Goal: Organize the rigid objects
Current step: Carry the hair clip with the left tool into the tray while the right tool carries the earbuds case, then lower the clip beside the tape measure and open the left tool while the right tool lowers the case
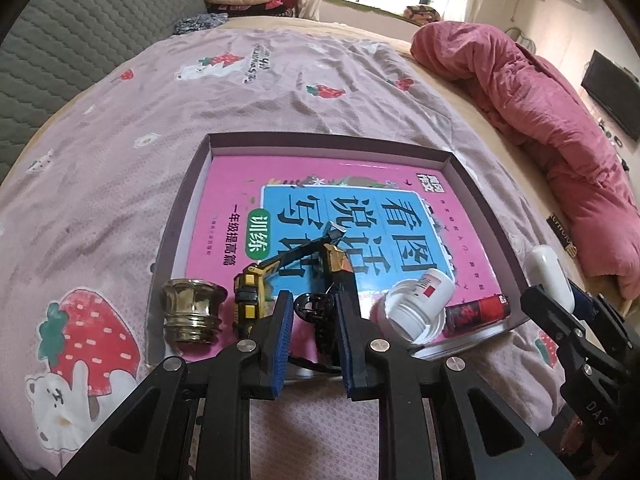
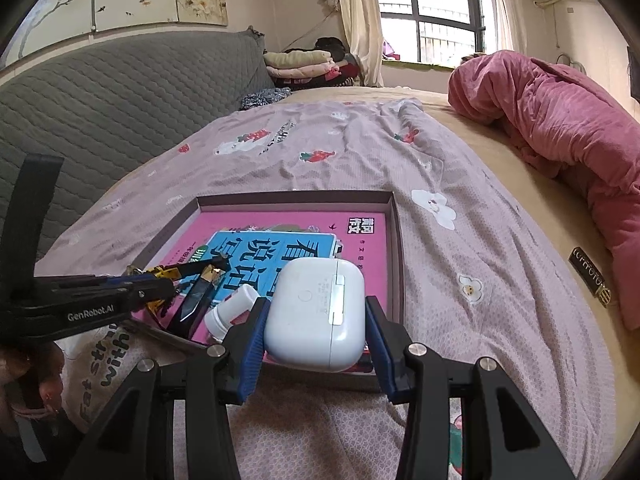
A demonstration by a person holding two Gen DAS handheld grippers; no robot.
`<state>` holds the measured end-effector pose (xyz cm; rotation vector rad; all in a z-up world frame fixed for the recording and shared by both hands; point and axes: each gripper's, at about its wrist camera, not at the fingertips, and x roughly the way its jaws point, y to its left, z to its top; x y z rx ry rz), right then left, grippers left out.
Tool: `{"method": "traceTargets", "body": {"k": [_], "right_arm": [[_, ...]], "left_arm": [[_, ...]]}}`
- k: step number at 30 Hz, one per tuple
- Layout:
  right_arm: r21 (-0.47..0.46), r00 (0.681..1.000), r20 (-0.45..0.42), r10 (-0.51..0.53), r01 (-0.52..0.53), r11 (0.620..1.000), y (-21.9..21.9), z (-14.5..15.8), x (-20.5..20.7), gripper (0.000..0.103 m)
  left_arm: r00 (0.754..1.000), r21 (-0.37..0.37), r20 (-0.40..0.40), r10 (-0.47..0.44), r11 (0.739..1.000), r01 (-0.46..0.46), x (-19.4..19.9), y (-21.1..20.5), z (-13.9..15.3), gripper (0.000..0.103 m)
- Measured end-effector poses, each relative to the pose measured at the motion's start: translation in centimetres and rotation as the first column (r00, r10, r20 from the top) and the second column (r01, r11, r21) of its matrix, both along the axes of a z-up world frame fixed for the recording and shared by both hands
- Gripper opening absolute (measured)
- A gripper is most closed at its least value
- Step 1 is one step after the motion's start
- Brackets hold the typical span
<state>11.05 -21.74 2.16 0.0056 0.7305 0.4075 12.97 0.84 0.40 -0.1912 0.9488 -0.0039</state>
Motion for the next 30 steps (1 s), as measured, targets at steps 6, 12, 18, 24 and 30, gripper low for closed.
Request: {"method": "traceTargets", "body": {"k": [6,12,18,24,30], "right_arm": [[-0.007,1.000,-0.006,-0.011,0.011,1.000,-0.1,-0.2,0.3,0.046],[-0.017,1.000,-0.026,-0.018,0.018,1.000,-0.2,-0.6,0.6,0.046],[-0.019,0.999,-0.028,-0.047,0.046,0.999,-1.2,-0.7,0.6,0.046],[-0.017,0.997,-0.038,-0.065,0.064,0.998,-2.0,-1.0,0.9,0.046],[-0.036,0.999,-0.042,-0.035,0.033,0.999,-1.0,-1.3,0.9,0.046]], "left_arm": [[1.000,0.015,-0.005,0.018,1.000,-0.018,0.0,0.3,-0.3,0.021],[1.000,0.031,-0.013,0.016,0.999,-0.016,0.0,0.2,-0.8,0.021],[1.000,0.037,-0.021,0.012,0.999,-0.012,-0.1,0.1,-1.2,0.021],[1.000,0.048,-0.024,0.005,0.999,-0.004,-0.1,-0.1,-1.4,0.021],[0.999,0.052,-0.035,-0.004,0.999,0.006,-0.3,-0.4,-1.6,0.021]]}}
